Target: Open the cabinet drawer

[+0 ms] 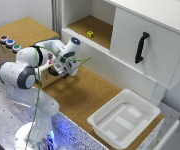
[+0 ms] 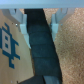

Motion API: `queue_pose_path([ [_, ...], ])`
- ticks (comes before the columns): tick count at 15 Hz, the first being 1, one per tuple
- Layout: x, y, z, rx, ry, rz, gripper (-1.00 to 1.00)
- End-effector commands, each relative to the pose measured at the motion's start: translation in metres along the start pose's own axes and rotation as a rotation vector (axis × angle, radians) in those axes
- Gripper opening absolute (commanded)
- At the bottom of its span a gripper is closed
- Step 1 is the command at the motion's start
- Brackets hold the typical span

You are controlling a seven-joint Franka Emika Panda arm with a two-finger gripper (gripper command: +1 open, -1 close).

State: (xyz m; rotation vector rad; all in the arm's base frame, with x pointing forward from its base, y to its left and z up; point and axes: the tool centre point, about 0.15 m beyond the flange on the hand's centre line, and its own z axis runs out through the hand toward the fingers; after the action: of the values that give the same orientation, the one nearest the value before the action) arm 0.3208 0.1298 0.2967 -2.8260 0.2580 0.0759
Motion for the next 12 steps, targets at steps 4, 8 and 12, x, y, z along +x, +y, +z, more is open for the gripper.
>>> queue_pose_path([
  [4,-0.012,0.004,-0.009,-0.086,0.052,-0.024,1.00],
  [8,-0.020,-0.009,-0.030,-0.128,0.098,-0.049,1.00],
  [12,-0.035,-0.031,-0.071,-0.217,0.204,-0.081,1.00],
])
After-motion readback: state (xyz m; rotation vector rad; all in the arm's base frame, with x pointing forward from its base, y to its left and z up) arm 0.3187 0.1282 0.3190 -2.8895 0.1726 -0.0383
